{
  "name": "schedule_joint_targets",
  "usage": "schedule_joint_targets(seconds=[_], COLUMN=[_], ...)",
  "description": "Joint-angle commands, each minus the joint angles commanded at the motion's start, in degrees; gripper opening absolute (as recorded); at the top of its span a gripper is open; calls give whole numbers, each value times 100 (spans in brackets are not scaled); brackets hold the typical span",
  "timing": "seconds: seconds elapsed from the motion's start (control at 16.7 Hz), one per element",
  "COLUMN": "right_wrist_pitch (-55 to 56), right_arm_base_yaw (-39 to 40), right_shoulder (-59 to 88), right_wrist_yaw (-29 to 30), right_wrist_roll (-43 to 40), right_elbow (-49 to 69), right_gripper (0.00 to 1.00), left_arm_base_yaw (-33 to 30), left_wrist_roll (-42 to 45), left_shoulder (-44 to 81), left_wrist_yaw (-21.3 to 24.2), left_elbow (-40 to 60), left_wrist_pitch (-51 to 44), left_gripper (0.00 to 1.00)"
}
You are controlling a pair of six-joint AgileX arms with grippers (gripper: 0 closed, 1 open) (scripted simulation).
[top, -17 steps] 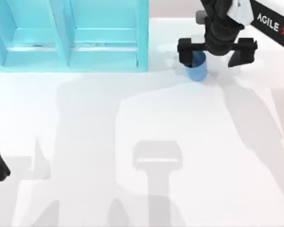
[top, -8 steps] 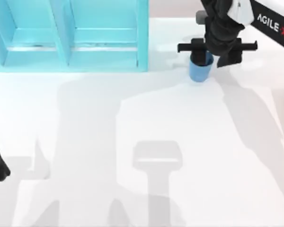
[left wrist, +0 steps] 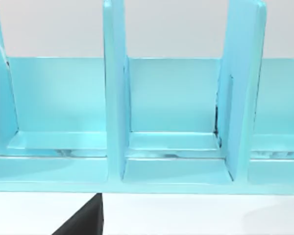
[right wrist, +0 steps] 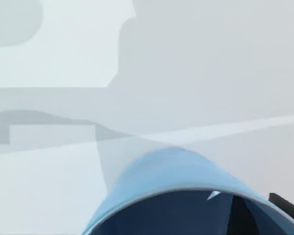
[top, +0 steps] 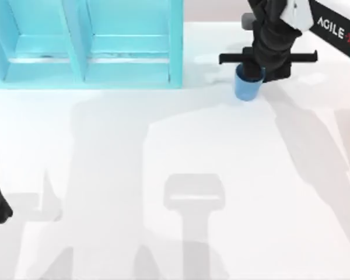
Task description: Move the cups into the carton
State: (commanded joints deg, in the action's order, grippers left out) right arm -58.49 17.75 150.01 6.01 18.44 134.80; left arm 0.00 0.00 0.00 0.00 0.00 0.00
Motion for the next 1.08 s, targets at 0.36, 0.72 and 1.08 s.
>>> schedule_joint_targets(seconds=[0.36,0.72,1.08], right_wrist_pitch=[-99,-1333,-1672], right_arm_base_yaw=[-42,-816,-1044], right_shoulder=[-49,-476,-607], right_wrist_yaw=[-17,-258,-312], right_wrist_roll=[-60,-790,-1034], right_elbow=[67,925,1132], right_gripper=[0,0,0], left_arm_base_yaw=[0,0,0], left_wrist_roll=[0,0,0], left_shoulder=[0,0,0], left_wrist_yaw=[0,0,0], left_elbow=[0,0,0], left_wrist_pitch=[0,0,0], left_gripper=[100,100,100])
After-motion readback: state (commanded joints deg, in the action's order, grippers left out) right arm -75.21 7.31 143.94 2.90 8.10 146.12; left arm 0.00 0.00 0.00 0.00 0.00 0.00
